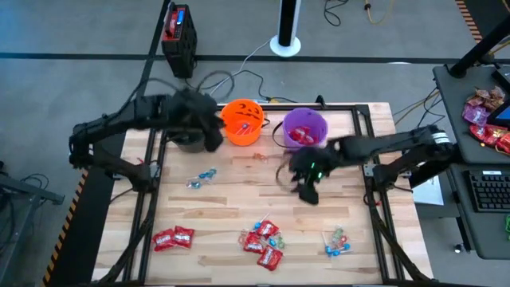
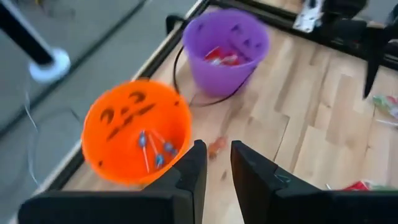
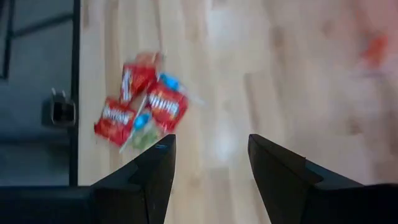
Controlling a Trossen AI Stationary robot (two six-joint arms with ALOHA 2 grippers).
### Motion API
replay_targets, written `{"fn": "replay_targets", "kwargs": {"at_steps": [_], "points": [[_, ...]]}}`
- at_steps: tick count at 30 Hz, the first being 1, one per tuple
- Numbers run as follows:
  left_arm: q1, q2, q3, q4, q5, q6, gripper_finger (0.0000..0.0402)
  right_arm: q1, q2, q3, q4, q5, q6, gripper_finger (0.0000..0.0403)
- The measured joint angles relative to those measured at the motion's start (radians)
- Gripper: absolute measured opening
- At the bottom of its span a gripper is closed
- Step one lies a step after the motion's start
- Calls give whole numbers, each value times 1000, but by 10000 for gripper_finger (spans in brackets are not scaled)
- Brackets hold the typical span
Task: Sort candy by brand, put in halloween buckets
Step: Put the red candy into the violet bucket
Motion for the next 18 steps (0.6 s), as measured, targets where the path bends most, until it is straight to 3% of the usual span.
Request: {"fn": "replay_targets", "kwargs": {"at_steps": [3,7,12,18], "points": [[-114,0,-1,13,-78,14,57,101,87,-1,50,40,-7,194],[-233,1,-2,4,-77,42,57,203,208,-1,192,124,34,194],[-370,-18,-3,-45,-79,-21,57,251,353,-1,302,160,175,194],[-514,-34,-4,-40,-192,-61,57,262,522,35,359,165,243,194]]}}
